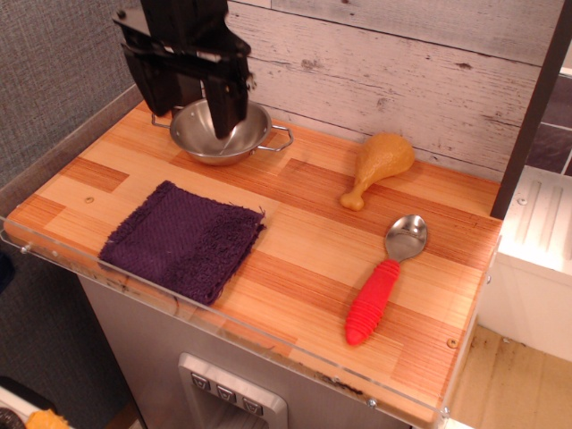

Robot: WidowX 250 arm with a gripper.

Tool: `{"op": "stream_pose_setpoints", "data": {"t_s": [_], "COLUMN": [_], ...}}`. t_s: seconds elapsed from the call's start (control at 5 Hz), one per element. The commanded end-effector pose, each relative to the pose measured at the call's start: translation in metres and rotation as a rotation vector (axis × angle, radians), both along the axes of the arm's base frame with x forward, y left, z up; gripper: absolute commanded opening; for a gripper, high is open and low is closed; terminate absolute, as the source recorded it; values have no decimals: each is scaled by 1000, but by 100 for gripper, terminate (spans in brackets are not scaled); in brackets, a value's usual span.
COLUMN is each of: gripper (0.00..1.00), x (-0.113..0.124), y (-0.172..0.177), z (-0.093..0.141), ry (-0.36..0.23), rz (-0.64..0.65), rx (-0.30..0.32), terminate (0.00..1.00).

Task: Place the bowl on the cloth.

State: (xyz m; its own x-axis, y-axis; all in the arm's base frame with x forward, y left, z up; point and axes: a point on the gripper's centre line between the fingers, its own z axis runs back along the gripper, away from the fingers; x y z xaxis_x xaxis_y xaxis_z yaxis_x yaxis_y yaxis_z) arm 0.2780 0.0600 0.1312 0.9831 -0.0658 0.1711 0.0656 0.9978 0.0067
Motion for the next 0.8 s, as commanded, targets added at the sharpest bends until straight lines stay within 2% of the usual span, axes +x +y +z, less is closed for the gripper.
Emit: {"op": "stream_pose_setpoints", "data": {"t_s": [0.0,0.2,0.4,0.6], "gripper": [100,100,100,100], "x": [49,72,78,80], "y": [41,48,50,42], "z": [-18,-49,-78,-84], "ry": [-14,36,60,43], "rz": [7,-77,-116,-164], "rx": [123,168,139,81], "terminate": [0,0,0,0]}}
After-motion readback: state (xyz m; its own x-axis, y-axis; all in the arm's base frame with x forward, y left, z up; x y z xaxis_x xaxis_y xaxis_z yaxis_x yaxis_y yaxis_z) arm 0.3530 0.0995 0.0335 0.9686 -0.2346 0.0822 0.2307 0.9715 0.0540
